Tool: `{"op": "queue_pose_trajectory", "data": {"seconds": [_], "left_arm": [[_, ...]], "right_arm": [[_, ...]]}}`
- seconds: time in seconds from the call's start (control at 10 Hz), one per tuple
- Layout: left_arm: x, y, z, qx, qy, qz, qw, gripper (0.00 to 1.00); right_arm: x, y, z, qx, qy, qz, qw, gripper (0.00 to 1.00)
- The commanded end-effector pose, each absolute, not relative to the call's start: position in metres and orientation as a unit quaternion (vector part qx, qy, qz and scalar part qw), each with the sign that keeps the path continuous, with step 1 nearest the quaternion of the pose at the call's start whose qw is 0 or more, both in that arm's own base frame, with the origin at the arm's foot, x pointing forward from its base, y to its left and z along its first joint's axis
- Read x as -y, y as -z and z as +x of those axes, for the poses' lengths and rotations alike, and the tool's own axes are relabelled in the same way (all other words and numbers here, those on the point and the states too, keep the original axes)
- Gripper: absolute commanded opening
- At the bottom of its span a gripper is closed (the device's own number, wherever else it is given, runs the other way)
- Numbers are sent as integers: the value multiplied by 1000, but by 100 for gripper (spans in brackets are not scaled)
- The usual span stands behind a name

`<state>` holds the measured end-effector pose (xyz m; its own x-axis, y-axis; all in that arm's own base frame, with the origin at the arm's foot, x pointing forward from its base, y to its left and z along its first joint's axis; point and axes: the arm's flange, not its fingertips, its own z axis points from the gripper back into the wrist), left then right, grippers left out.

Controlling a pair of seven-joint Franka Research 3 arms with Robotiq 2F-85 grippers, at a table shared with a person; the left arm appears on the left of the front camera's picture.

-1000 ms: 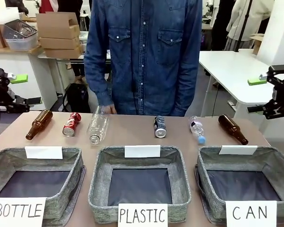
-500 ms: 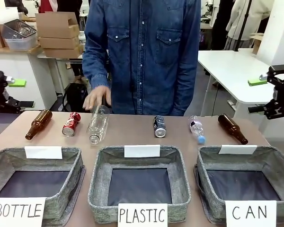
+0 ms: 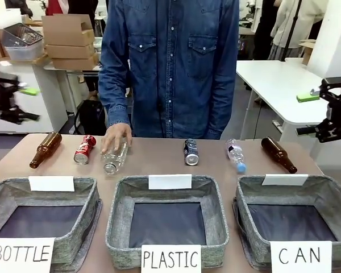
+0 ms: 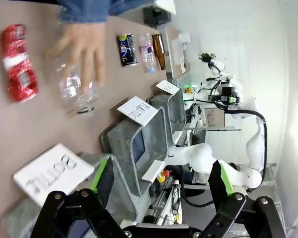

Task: Sort the can waste into the basket.
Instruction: Pick up the can waste from the table and place it in the right Fabric basket.

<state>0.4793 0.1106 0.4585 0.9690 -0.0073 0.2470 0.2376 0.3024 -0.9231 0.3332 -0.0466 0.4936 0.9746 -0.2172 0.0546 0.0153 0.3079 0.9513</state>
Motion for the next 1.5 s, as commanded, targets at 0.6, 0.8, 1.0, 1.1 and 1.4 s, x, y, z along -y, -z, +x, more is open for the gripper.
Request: {"op": "queue_pose_trajectory", "data": {"seconds": [0.6, 0.8, 1.0, 1.1, 1.4], "left_arm": [[-97, -468, 419, 113, 63, -556, 821, 100], [-48, -483, 486, 72, 61, -522, 848, 100], [-28, -485, 518, 50, 50, -520, 851, 100], [-38, -482, 517, 47, 24, -510, 858, 100], [-107, -481, 442, 85, -22, -488, 868, 100]], "right_arm": [[46, -495, 336, 96, 61, 591, 799, 100], [46, -495, 336, 96, 61, 591, 799, 100], [46, -495, 336, 96, 61, 591, 799, 100], [46, -495, 336, 96, 61, 591, 799, 100], [46, -495, 336, 96, 61, 591, 799, 100]]}}
